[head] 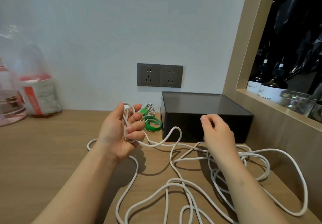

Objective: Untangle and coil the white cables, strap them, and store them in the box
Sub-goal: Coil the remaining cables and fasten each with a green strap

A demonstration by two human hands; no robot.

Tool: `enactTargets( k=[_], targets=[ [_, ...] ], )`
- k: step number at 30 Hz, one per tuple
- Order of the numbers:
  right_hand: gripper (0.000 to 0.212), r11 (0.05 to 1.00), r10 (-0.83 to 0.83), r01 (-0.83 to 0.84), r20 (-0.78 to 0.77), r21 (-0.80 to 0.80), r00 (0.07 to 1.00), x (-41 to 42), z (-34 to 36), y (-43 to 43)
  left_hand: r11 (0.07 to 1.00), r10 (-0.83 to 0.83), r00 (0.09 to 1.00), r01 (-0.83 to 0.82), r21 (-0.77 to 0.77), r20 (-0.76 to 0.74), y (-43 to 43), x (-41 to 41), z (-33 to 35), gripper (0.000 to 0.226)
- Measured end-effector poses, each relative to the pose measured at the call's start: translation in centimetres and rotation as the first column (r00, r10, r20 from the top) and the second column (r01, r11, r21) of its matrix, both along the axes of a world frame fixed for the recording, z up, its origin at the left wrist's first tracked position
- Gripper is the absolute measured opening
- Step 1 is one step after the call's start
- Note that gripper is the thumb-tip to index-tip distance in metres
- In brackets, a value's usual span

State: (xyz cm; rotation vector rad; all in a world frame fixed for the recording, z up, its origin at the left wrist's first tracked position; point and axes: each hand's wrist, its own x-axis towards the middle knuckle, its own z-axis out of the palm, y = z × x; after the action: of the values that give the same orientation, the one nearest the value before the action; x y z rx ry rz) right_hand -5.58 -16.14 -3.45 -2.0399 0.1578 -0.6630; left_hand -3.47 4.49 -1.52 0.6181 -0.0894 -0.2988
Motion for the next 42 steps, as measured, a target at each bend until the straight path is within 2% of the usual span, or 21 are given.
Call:
enactTargets(
  k=[2, 4, 6, 9, 12, 17, 21, 24, 28, 30, 32, 33, 34, 35, 36, 37, 38, 40, 42],
  targets=[
    [0.017, 0.982, 0.177, -0.172, -0.057, 0.084, 0.983, 0.0, 0.1, 0.1, 1.000, -0.018, 1.000, 0.018, 0.007, 0.005, 0.0, -0.1, 0.0, 0.043],
    [0.022, 0.933, 0.360, -0.356, -0.195, 0.058, 0.912, -0.2, -0.1, 0.9, 0.999, -0.039, 0.999, 0.039, 0.009, 0.002, -0.2, -0.3, 0.0, 0.043],
    [0.026, 0.892, 0.423, -0.452, -0.318, -0.021, 0.848, -0.2, -0.7, 1.6, 0.998, -0.054, 0.999, 0.054, 0.010, 0.003, -0.5, -0.5, -0.1, 0.043],
    [0.010, 0.912, 0.351, -0.399, -0.317, -0.100, 0.881, 0.0, -1.0, 1.4, 0.998, -0.059, 0.998, 0.059, 0.025, 0.007, -0.5, -0.6, -0.1, 0.043],
    [0.014, 0.963, 0.257, -0.267, -0.221, -0.016, 0.941, 0.1, -0.9, 0.8, 0.998, -0.047, 0.999, 0.047, 0.051, 0.012, -0.4, -0.5, -0.2, 0.042],
    [0.014, 0.992, 0.026, -0.045, -0.158, -0.116, 0.987, 1.2, -1.2, 0.3, 0.998, -0.057, 0.998, 0.056, 0.033, 0.022, -0.2, -0.5, -0.1, 0.041],
    [0.021, 0.996, -0.036, 0.041, -0.073, 0.077, 0.997, 0.6, -0.2, -0.4, 0.998, -0.057, 0.998, 0.056, 0.022, 0.028, -0.2, -0.6, 0.1, 0.041],
    [0.024, 0.952, 0.025, -0.005, -0.062, 0.306, 0.998, 0.1, 0.7, -0.5, 0.996, -0.032, 0.999, 0.030, 0.081, 0.030, -0.4, -0.6, 0.0, 0.041],
    [0.026, 0.796, 0.210, -0.076, -0.156, 0.600, 0.965, -0.5, 1.3, -0.1, 0.950, 0.078, 0.994, -0.098, 0.298, 0.076, -1.0, -0.6, -0.3, 0.036],
    [0.023, 0.650, 0.241, -0.119, -0.055, 0.751, 0.969, -0.7, 1.7, -0.2, 0.905, 0.137, 0.983, -0.173, 0.387, 0.119, -1.3, -0.6, -0.3, 0.031],
    [0.015, 0.507, 0.197, -0.215, 0.131, 0.834, 0.972, -0.8, 2.2, -0.4, 0.850, 0.183, 0.966, -0.248, 0.465, 0.181, -1.3, -0.6, -0.2, 0.027],
    [0.014, 0.535, 0.133, -0.259, 0.222, 0.804, 0.966, -0.8, 2.3, -0.6, 0.820, 0.197, 0.956, -0.283, 0.497, 0.217, -1.4, -0.6, -0.2, 0.026],
    [0.017, 0.656, 0.052, -0.260, 0.300, 0.708, 0.952, -0.8, 2.3, -0.7, 0.787, 0.207, 0.944, -0.316, 0.530, 0.255, -1.4, -0.6, -0.3, 0.024],
    [0.020, 0.811, -0.006, -0.220, 0.384, 0.542, 0.923, -0.9, 2.2, -0.7, 0.748, 0.213, 0.932, -0.350, 0.565, 0.294, -1.4, -0.6, -0.3, 0.022],
    [0.022, 0.921, -0.015, -0.167, 0.460, 0.351, 0.888, -1.0, 2.1, -0.7, 0.704, 0.214, 0.918, -0.382, 0.599, 0.333, -1.5, -0.7, -0.3, 0.020],
    [0.022, 0.973, 0.023, -0.132, 0.490, 0.188, 0.872, -1.0, 1.9, -0.6, 0.657, 0.207, 0.906, -0.409, 0.633, 0.370, -1.6, -0.7, -0.4, 0.019],
    [0.022, 0.991, 0.075, -0.118, 0.447, 0.068, 0.891, -0.9, 1.6, -0.5, 0.611, 0.189, 0.895, -0.429, 0.666, 0.403, -1.6, -0.8, -0.6, 0.017],
    [0.026, 0.987, 0.128, -0.101, 0.235, -0.122, 0.964, -0.2, 0.8, -0.5, 0.526, 0.121, 0.885, -0.441, 0.728, 0.449, -1.8, -0.9, -0.8, 0.014],
    [0.029, 0.957, 0.045, -0.024, 0.066, -0.288, 0.997, 0.2, 0.3, -0.7, 0.472, 0.069, 0.891, -0.426, 0.772, 0.449, -1.9, -0.9, -1.1, 0.013]
  ],
)
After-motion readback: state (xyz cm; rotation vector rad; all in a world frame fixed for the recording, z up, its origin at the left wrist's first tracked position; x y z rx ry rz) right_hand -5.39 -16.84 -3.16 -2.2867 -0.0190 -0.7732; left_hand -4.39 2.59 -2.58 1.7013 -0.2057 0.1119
